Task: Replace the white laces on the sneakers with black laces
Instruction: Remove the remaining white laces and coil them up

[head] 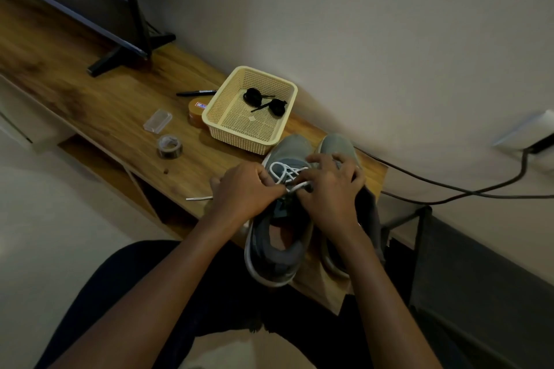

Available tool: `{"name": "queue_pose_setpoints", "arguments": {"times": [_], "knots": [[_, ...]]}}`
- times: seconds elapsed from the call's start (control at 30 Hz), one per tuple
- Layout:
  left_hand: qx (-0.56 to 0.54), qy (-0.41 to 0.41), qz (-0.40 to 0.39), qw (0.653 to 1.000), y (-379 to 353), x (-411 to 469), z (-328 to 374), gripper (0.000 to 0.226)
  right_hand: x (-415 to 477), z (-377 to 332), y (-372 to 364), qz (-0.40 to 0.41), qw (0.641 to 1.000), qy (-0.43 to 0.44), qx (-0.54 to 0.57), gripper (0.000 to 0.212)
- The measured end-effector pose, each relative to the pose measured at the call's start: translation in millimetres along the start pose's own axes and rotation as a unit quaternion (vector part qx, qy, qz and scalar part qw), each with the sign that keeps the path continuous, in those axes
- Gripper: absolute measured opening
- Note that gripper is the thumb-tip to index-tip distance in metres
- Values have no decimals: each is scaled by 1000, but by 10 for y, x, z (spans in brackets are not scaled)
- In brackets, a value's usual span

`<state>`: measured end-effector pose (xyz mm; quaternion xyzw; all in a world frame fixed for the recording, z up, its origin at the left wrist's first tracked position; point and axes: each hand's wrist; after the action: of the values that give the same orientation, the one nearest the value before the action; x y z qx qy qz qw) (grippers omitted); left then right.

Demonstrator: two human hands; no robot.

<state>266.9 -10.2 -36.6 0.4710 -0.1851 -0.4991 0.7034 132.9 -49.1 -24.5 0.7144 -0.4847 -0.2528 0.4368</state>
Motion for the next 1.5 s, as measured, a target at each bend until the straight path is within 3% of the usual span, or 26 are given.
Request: {"name": "queue_pose_setpoints", "arguments": {"times": [0.13, 0.3, 0.4, 0.53, 0.8, 0.87, 0.97, 1.03, 1.2, 1.5], "knots": [[-13, -23, -17, 1000, 22, -14, -29, 22, 9, 10, 50, -7, 999, -13, 52, 17], [-57, -52, -38, 996, 30, 21, -92, 39, -3, 4, 117, -69, 988, -17, 135, 18], [-82, -68, -43, 993, 20, 51, -120, 32, 7, -6, 72, -28, 987, -9, 160, 15], [-126, -65, -39, 989, -22, 108, -170, 4, 14, 26, 47, -21, 998, -15, 54, 12], [-142, -45, -93, 985, -62, 151, -189, 23, -24, -3, -175, -47, 998, 8, -30, 23], [-162, -13, -36, 986, -36, 140, -184, 25, -21, 14, -190, -27, 999, 0, -17, 23], [-153, -11, 152, 976, 34, 116, -177, 30, -3, 26, -164, -18, 1000, -21, 9, 22], [-138, -35, 188, 972, 79, 68, -142, 19, 7, 20, -147, -5, 999, -25, 21, 19], [32, -80, 26, 996, -5, -34, -57, 16, 20, 16, -131, 16, 999, -29, 32, 16], [55, -47, 10, 997, 0, -13, -57, 25, 26, 30, -39, 25, 998, -35, 54, 11]]}}
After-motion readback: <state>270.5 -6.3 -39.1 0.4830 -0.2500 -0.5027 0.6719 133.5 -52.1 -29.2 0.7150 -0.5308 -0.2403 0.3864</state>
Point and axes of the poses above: each hand's wrist, its own x-axis towards the middle knuckle, its own y-axis out of the back of the hand, z = x × y, and after that the axes turned 14 degrees about x, right-handed
